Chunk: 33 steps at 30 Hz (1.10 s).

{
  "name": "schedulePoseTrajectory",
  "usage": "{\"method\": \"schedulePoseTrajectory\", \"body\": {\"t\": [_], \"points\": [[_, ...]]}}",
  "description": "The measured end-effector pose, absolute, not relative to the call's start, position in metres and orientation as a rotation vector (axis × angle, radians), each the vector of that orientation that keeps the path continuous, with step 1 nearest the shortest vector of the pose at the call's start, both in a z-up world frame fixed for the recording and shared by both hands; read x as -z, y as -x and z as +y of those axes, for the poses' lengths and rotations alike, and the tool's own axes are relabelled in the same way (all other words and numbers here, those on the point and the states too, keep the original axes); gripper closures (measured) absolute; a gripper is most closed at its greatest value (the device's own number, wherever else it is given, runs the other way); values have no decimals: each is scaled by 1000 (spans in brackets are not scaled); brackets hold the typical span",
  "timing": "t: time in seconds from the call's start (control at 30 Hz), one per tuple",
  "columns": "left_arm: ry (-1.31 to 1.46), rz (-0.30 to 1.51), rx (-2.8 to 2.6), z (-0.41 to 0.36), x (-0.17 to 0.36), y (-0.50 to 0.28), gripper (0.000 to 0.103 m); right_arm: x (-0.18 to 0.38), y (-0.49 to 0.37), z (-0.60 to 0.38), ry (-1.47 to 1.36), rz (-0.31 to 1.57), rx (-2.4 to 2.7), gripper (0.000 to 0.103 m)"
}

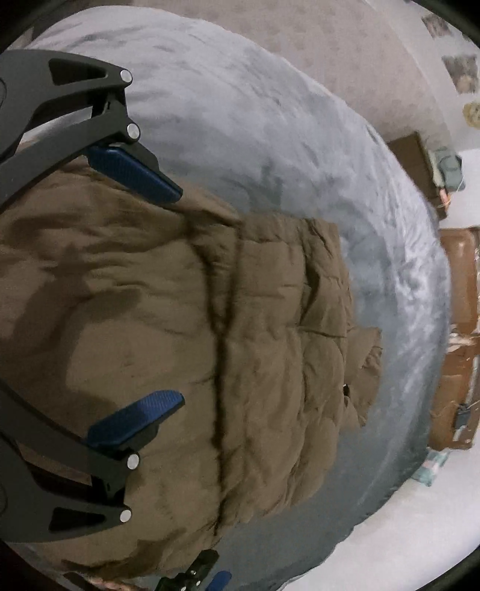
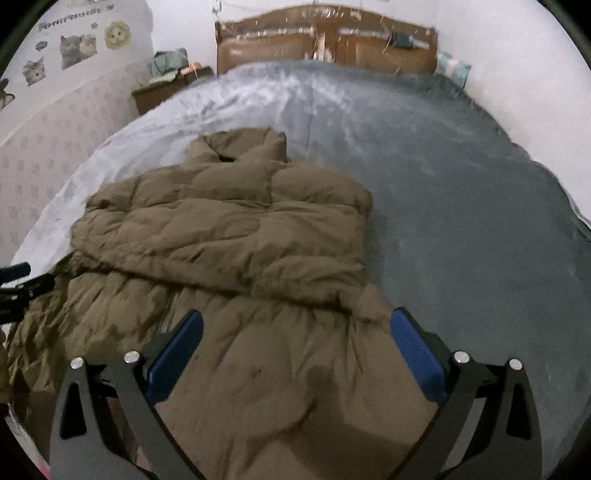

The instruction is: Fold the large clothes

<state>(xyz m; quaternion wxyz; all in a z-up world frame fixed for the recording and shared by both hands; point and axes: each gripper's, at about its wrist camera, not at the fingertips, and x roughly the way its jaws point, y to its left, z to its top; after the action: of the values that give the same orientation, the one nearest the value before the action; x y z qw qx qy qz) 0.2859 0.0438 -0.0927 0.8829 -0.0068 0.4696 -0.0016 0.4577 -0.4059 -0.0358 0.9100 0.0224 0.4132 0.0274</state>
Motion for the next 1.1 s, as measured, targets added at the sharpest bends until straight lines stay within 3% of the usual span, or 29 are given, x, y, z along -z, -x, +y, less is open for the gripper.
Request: {"method": "schedulePoseTrajectory", "body": {"t": [0.4, 0.67, 0.87, 1.1], "points": [[80, 997, -14, 57, 97, -201, 3, 41, -368, -414, -29, 794, 92, 2], [156, 951, -57, 73, 92, -169, 3, 24, -331, -416, -23, 609, 116, 2], [41, 930, -85, 61, 94, -153, 3, 30, -328, -417, -12, 666, 94, 2], [121, 886, -74, 75, 83, -141, 3, 35, -321, -413, 46, 703, 90, 2]]}}
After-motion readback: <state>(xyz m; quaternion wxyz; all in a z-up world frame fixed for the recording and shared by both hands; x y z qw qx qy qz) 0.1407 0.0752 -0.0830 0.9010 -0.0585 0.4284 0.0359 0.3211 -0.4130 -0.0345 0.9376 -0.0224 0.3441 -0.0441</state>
